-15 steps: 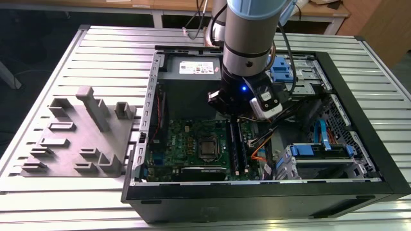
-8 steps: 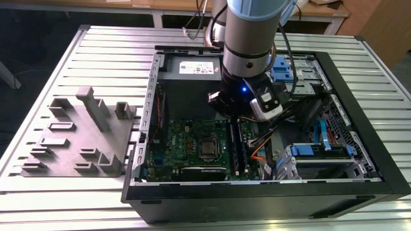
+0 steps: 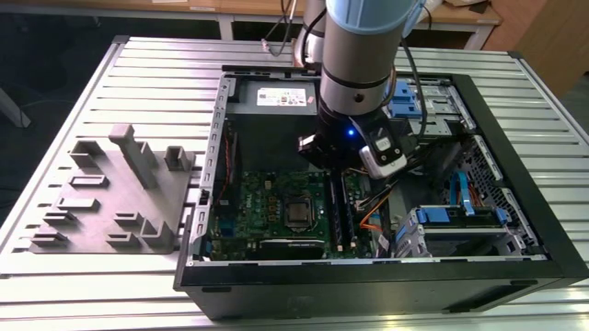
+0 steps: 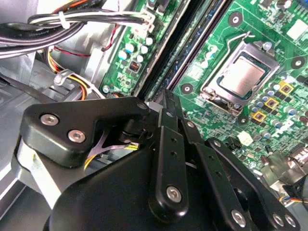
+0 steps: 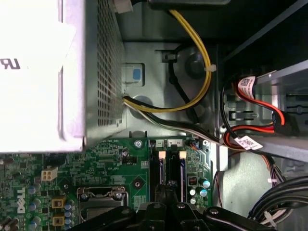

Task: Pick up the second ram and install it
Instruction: 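Press down the second ram until it locks into place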

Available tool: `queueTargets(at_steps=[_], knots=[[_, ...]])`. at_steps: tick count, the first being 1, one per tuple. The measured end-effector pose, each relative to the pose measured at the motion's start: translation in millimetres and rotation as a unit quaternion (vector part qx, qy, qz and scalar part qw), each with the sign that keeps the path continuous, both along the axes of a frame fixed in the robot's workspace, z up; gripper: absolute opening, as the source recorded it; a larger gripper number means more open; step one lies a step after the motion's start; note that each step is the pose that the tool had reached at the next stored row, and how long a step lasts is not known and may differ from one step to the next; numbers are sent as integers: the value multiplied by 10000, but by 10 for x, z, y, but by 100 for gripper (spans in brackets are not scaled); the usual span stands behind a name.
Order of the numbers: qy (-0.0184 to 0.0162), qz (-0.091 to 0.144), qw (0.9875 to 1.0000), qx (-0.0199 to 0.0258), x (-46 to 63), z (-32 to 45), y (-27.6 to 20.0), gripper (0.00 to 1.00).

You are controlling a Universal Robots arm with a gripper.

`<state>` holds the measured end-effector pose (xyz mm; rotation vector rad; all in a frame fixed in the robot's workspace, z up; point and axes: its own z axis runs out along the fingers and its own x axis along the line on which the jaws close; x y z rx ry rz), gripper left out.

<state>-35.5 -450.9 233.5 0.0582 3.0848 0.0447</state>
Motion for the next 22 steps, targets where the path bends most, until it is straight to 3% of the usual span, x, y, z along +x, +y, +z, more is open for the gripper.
queueTargets(at_steps=[13, 22], knots=[[0, 0, 10000, 0, 0, 0, -155, 7], [0, 0, 10000, 0, 0, 0, -293, 7]])
